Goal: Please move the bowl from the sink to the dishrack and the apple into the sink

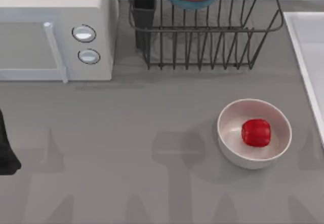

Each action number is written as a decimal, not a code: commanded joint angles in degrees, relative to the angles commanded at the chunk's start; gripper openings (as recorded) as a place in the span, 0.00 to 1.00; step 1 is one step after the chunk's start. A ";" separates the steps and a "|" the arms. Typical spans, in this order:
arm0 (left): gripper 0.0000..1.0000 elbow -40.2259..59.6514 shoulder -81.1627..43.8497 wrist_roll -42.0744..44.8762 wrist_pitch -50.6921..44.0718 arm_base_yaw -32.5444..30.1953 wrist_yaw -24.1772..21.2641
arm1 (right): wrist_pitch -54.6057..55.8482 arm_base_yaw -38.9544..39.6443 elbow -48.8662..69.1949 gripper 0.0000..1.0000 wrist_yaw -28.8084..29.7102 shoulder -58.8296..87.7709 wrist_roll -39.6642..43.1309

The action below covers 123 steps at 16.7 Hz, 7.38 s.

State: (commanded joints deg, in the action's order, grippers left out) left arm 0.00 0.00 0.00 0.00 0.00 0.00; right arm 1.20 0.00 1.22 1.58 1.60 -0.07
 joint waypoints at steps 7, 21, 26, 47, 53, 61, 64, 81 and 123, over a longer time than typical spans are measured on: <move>1.00 0.00 0.00 0.00 0.00 0.00 0.00 | -1.20 0.00 -1.22 1.00 -1.59 -1.59 0.07; 1.00 0.00 0.00 0.00 0.00 0.00 0.00 | -1.20 0.00 -1.22 1.00 -1.59 -1.59 0.07; 1.00 0.00 0.00 0.00 0.00 0.00 0.00 | -1.20 0.00 -1.22 1.00 -1.59 -1.59 0.07; 1.00 0.00 0.00 0.00 0.00 0.00 0.00 | -47.75 17.93 58.85 1.00 -1.98 76.91 -18.55; 1.00 0.00 0.00 0.00 0.00 0.00 0.00 | -61.32 23.46 78.55 1.00 -1.26 100.79 -23.99; 1.00 0.00 0.00 0.00 0.00 0.00 0.00 | -66.46 25.24 84.61 1.00 -1.53 108.97 -26.07; 1.00 0.00 0.00 0.00 0.00 0.00 0.00 | -65.39 24.93 83.79 1.00 -1.55 109.19 -26.03; 1.00 0.00 0.00 0.00 0.00 0.00 0.00 | -44.04 25.38 71.12 0.77 -1.47 117.91 -26.33; 1.00 0.00 0.00 0.00 0.00 0.00 0.00 | -57.23 19.89 82.44 0.00 -9.27 106.09 -25.83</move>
State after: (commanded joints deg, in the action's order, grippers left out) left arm 0.00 0.00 0.00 0.00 0.00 0.00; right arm -56.02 19.89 83.66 -7.68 107.68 -25.90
